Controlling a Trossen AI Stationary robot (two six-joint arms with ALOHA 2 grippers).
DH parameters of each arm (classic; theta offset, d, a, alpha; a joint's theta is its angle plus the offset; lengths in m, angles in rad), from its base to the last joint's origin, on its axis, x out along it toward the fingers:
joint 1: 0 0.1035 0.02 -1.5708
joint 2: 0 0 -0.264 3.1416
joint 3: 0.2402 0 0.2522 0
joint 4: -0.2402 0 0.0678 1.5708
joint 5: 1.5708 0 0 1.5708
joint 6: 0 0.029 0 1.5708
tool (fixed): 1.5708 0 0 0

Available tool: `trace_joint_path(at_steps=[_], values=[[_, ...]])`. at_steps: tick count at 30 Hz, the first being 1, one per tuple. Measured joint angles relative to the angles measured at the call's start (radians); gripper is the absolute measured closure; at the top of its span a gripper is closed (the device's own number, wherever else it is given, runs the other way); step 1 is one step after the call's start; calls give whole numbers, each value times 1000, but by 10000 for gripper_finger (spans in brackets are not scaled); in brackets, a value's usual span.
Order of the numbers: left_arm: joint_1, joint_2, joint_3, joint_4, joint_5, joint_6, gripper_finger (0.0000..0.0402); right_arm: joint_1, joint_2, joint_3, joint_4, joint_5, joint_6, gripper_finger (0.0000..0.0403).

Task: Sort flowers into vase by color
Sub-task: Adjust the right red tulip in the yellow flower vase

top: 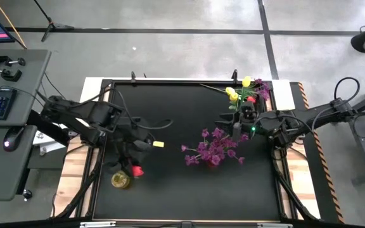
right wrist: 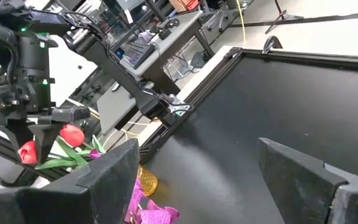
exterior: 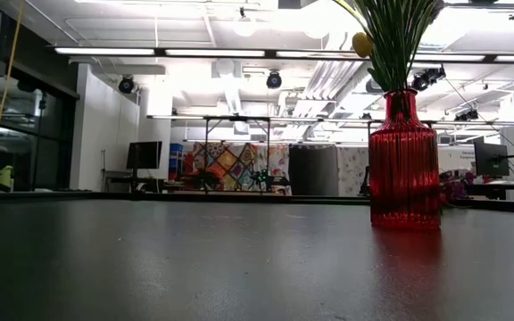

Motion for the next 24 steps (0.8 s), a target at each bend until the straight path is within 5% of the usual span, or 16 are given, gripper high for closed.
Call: trace_joint_path(at_steps=[15,24], values=[[-121,-21,0,-84,-193,-5,289,0,0,0,0,0,49,91],[-175,-86,-35,20,-291,-88,289,0,0,0,1,1,61,91]])
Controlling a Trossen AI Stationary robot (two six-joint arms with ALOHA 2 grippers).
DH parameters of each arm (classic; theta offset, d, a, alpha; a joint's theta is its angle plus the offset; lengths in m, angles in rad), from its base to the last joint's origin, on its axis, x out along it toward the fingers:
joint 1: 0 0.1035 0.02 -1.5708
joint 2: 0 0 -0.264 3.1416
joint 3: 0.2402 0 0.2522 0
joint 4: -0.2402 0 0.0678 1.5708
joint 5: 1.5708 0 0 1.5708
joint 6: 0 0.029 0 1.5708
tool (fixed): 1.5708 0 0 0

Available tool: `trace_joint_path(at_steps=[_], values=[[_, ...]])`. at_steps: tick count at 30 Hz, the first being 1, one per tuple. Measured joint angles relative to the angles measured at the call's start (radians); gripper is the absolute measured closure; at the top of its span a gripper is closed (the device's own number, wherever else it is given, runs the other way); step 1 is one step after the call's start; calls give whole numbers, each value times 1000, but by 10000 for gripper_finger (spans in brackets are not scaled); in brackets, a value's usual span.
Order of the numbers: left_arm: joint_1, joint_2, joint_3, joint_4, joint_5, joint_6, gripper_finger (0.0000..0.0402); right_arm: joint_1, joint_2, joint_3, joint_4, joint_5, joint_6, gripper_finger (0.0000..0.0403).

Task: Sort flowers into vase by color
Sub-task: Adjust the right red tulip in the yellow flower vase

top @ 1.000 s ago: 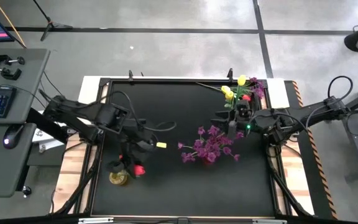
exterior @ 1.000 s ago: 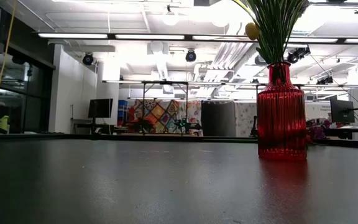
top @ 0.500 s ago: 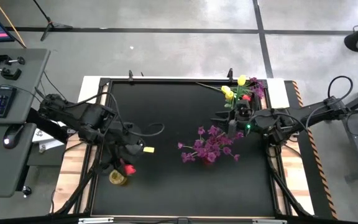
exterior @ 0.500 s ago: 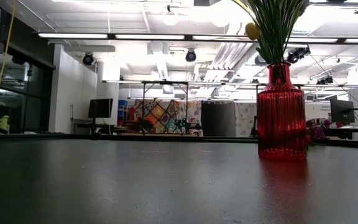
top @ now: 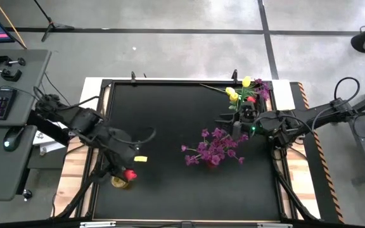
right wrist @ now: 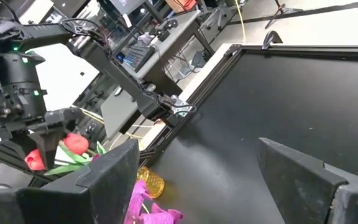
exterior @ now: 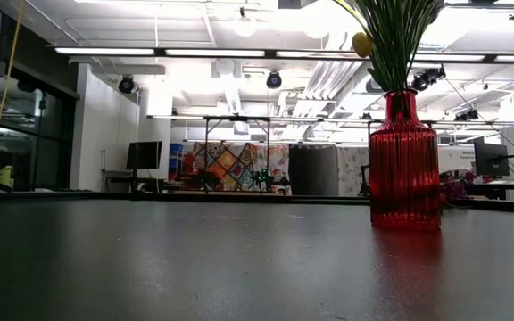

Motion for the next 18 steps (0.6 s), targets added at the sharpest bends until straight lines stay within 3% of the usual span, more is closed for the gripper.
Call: trace_joint_path(at_steps=[8,18], values=[[-56,-152,-161,128,-122,-155,289,0,0,0,0,45,17,91],[-118,-261,-352,178,-148,-298,287,0,0,0,2,52,45,91]])
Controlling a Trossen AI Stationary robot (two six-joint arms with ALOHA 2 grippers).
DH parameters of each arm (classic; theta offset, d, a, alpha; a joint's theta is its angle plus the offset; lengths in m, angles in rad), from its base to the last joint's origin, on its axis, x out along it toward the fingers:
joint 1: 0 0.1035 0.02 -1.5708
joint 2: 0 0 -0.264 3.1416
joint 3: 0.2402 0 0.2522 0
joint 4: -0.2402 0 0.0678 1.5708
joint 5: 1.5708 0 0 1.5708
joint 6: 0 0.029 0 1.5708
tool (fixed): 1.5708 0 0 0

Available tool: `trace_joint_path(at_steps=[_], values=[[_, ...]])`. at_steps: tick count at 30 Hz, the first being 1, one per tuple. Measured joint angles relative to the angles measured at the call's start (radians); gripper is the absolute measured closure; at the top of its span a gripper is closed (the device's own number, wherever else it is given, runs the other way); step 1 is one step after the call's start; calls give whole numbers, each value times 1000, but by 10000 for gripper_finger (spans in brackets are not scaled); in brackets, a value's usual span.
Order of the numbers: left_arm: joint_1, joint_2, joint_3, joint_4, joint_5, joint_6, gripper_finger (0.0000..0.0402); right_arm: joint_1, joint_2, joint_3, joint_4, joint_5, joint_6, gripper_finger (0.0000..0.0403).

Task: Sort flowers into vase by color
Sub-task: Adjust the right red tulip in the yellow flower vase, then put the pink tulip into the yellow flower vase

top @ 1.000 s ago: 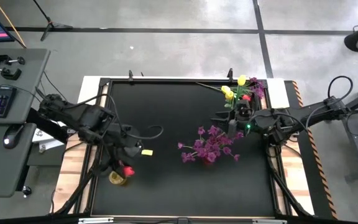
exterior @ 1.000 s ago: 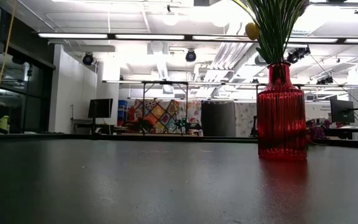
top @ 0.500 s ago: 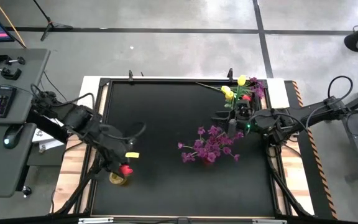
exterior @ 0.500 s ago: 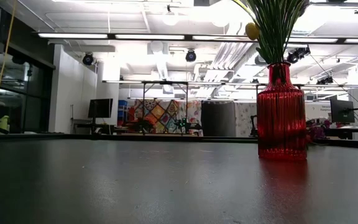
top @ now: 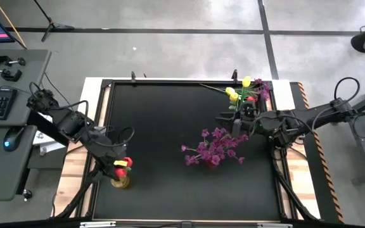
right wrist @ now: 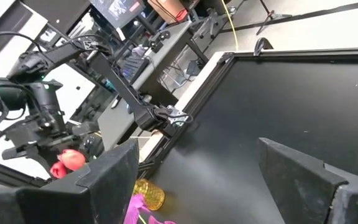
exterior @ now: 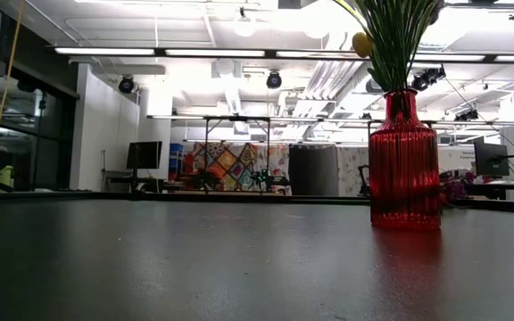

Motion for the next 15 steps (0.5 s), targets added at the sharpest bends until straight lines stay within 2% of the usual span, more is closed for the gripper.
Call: trace_joint_path(at_steps=[4,15], values=[[-11,-2,-5,0,1,-8,272,0,0,0,18,0,0,91],[-11,-1,3,-6,118,-57,196,0,0,0,37,0,0,91]])
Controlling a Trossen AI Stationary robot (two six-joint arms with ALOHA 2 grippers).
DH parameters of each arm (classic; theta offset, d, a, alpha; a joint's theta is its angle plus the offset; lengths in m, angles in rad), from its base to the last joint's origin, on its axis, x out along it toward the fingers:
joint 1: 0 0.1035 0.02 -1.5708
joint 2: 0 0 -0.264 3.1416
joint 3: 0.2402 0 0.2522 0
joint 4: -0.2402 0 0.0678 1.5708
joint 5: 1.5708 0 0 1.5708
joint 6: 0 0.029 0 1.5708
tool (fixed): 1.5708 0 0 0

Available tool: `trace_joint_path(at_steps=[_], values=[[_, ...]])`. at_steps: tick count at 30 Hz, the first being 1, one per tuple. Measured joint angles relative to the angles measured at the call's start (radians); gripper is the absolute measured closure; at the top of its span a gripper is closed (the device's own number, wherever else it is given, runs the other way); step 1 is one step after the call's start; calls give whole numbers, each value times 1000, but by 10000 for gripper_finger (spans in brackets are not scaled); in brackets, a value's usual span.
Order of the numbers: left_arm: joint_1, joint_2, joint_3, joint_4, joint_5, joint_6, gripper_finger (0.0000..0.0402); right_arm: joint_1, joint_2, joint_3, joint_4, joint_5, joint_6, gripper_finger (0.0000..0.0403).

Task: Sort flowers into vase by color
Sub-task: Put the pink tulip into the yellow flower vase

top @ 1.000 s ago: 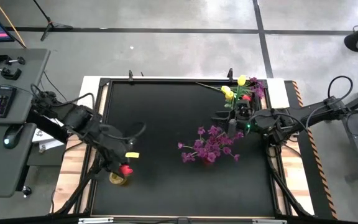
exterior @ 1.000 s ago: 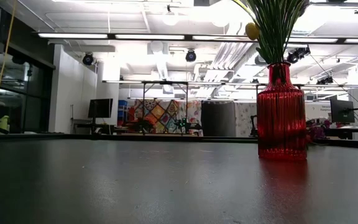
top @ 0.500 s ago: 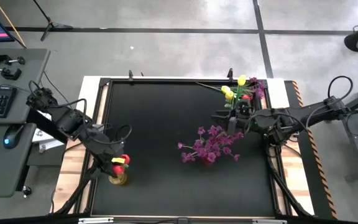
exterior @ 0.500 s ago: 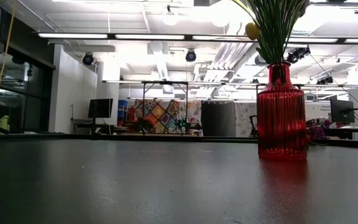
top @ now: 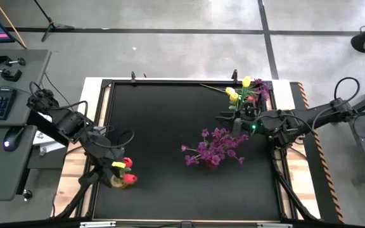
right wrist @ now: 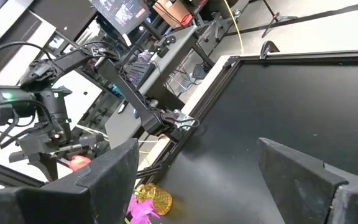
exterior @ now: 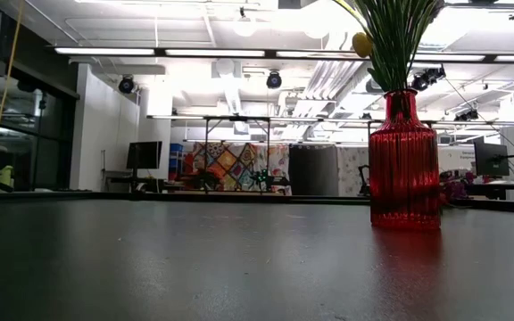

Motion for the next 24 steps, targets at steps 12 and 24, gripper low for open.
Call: trace_joint_path(at_steps=[12,24], values=[[75,-1,186,1,15,22,178,0,0,0,0,0,-3,91],[217,-34,434,4,-399,354,178,-55,0,0,69,79,3,91]])
